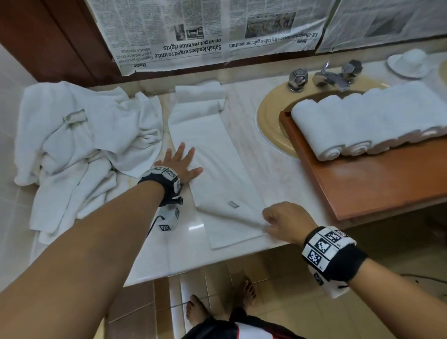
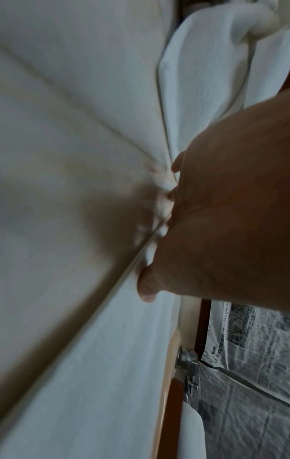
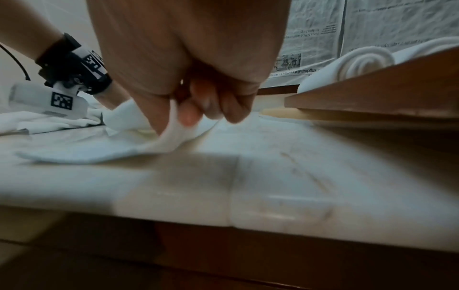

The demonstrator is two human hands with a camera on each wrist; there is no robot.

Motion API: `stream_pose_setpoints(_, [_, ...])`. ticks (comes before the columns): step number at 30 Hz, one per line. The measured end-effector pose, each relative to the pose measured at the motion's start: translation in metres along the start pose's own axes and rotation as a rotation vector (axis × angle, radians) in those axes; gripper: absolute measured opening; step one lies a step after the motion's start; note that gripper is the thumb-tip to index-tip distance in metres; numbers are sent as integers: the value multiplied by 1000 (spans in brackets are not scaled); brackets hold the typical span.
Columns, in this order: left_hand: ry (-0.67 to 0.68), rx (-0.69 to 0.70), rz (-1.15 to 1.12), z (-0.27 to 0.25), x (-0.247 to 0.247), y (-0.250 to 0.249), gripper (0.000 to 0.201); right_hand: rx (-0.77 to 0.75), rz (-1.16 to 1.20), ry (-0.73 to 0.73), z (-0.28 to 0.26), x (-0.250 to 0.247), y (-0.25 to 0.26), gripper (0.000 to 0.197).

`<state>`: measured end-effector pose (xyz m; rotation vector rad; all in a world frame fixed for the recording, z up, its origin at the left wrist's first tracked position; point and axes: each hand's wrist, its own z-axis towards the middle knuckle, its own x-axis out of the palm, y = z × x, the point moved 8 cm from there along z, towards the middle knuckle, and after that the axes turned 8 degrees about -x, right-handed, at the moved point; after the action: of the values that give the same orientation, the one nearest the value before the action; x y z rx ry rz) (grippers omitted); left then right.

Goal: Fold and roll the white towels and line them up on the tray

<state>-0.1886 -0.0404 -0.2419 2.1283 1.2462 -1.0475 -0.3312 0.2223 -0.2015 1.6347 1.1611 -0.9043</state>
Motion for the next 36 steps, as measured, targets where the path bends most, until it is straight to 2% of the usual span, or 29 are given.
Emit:
stream_pose_setpoints(2, [9,7,-18,0,0,0,78,-33,109,-36,5,-7,12,30])
stream_pose_setpoints(5, [16,16,-44,-1,1,0,78,-5,205,-28,17,-6,30,50])
stream_pose_setpoints(8, [21,22,-48,-1,1,1,78,67,266,18,28,3,38,36])
stream_pose_setpoints(10, [22,25,-44,-1,1,1,79,-1,221,1,28,2,46,24])
stream_pose_setpoints(12, [13,30,-40,-1,1,2,79,-116,131,-16,24,1,55,21])
stream_pose_setpoints(15, [3,40,-38,-2,0,2,79,-302,-19,23,15,8,67,36])
stream_pose_setpoints(18, [-9,38,-39,-2,-1,2,79,-371,-146,39,14,20,67,51])
stream_pose_setpoints(20, [-13,41,-41,-2,-1,3,79,-359,-147,56,15,20,70,51])
stream_pose_setpoints(26, [-26,57,-39,-1,0,4,78,-269,-45,200,17,16,73,36])
stream_pose_setpoints(28, [-50,60,-30,-1,1,4,77,-235,43,96,23,6,73,34])
stream_pose_setpoints(30, [-71,61,-23,0,1,5,77,-184,69,-61,37,-5,70,47])
stream_pose_setpoints(31, [-75,61,-23,0,2,5,78,-153,45,-81,47,-4,69,53])
stream_pose_setpoints(36, [-74,70,-16,3,2,7,78,5,-59,100,83,20,32,74])
